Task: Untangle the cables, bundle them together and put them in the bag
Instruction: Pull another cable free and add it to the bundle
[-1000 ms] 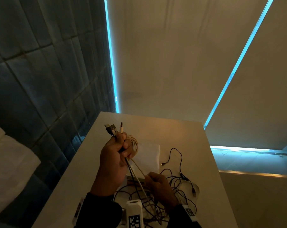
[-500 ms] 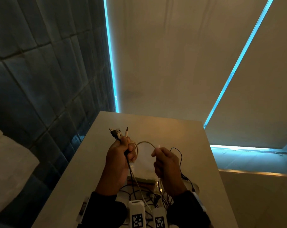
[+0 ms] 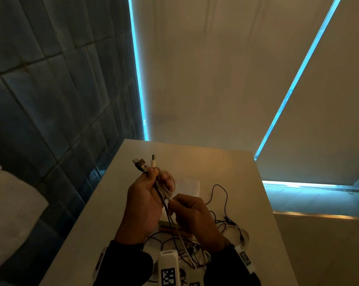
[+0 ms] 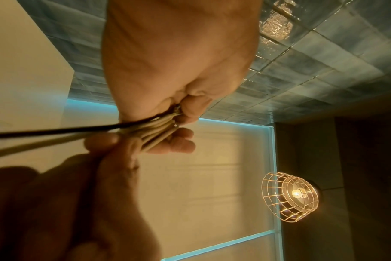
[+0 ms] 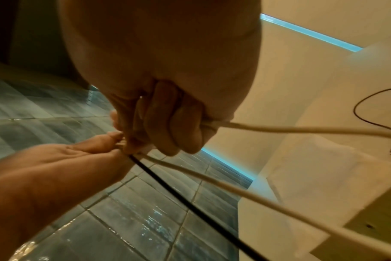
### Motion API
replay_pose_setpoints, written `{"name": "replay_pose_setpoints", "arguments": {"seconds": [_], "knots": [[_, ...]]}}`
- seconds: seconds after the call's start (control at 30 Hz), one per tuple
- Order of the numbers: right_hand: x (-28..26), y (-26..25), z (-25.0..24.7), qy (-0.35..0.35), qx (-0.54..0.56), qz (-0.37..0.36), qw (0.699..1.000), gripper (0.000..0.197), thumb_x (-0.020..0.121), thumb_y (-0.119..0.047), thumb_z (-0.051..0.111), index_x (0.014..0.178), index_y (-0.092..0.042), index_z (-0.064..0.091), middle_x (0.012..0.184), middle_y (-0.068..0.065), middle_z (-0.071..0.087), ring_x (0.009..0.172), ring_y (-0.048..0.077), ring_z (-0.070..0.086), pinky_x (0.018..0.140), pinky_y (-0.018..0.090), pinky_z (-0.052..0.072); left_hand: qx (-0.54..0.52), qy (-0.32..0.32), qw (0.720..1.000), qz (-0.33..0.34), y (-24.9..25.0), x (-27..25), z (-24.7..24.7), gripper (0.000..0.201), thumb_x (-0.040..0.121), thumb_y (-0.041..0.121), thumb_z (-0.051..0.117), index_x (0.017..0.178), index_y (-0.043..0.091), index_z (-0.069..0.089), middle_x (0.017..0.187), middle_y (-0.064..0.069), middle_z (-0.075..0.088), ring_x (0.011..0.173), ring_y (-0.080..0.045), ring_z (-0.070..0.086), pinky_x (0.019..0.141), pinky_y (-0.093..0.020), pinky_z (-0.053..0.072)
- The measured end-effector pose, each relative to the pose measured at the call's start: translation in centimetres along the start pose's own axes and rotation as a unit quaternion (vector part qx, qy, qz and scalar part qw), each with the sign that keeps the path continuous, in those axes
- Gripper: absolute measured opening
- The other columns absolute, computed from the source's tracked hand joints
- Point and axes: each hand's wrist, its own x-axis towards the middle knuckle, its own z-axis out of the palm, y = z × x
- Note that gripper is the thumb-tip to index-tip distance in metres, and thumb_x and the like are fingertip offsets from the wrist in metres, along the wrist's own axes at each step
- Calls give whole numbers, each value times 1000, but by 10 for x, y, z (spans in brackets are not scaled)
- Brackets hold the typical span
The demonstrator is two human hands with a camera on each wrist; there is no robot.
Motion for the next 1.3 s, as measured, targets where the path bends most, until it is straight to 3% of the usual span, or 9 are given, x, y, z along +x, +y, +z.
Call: {"name": "replay_pose_setpoints", "arguments": {"seconds": [0.13, 0.3, 0.47, 0.53, 0.7, 0.83, 0.97, 1.1, 1.3], "knots": [[-3, 9, -4, 14, -13, 31, 999, 27, 98, -11, 48, 72, -5, 54, 47, 0, 30, 36, 3, 29, 39, 11, 35, 17, -15, 1000, 12, 1, 0, -2, 28, 101, 24, 32, 77, 14, 44, 65, 1, 44, 50, -10, 35, 61, -28, 30], [-4, 27, -9, 20, -19, 49, 998, 23, 98, -1, 44, 75, 0, 51, 37, -10, 44, 34, -3, 47, 42, 8, 39, 39, -18, 999, 14, 1, 0, -5, 28, 100, 25, 33, 77, 14, 45, 63, 3, 41, 47, -8, 31, 53, -24, 32], [4, 61, -16, 64, -57, 50, 995, 31, 94, -9, 53, 63, -12, 56, 49, -14, 49, 49, 0, 51, 70, 42, 56, 50, -7, 999, 11, 1, -1, -5, 28, 101, 21, 33, 77, 13, 45, 63, 1, 40, 42, -7, 28, 43, -20, 32], [7, 67, -17, 69, -67, 49, 994, 29, 91, -19, 55, 62, -16, 57, 53, -13, 50, 56, 7, 51, 76, 48, 54, 49, -9, 999, 11, 1, -1, -4, 28, 101, 20, 33, 77, 13, 45, 63, 1, 39, 42, -7, 28, 42, -20, 32], [9, 86, -22, 80, -83, 63, 991, 24, 82, -31, 56, 60, -22, 58, 54, -12, 50, 58, 7, 48, 72, 41, 47, 46, -14, 999, 17, 5, -4, -2, 28, 100, 21, 33, 76, 13, 45, 60, 2, 40, 41, -6, 27, 42, -19, 30], [4, 103, -26, 95, -82, 92, 988, 30, 87, -26, 57, 57, -22, 58, 51, -11, 47, 51, 7, 43, 57, 26, 37, 41, -18, 999, 16, 7, -6, -2, 28, 100, 21, 33, 75, 13, 45, 57, 3, 40, 39, -5, 27, 41, -18, 29], [0, 116, -31, 125, -100, 108, 981, 34, 84, -25, 58, 50, -23, 58, 49, -10, 49, 54, 7, 45, 59, 26, 36, 52, -21, 998, 8, 5, -5, -2, 30, 100, 21, 31, 74, 13, 44, 56, 4, 40, 39, -5, 27, 41, -18, 29], [3, 98, -31, 186, -65, 116, 973, 25, 85, -16, 59, 61, -7, 60, 61, 1, 55, 61, 14, 51, 53, 17, 43, 70, -4, 998, -7, 2, -2, -5, 30, 101, 20, 30, 75, 14, 43, 55, 4, 40, 38, -4, 28, 41, -19, 28], [8, 34, -23, 212, -9, 2, 977, 22, 93, -16, 54, 77, -3, 62, 48, -1, 35, 42, 12, 25, 43, 23, 21, 109, 17, 993, -30, 0, -1, -3, 31, 102, 21, 31, 74, 13, 42, 55, 3, 38, 39, -6, 28, 41, -20, 27]]}}
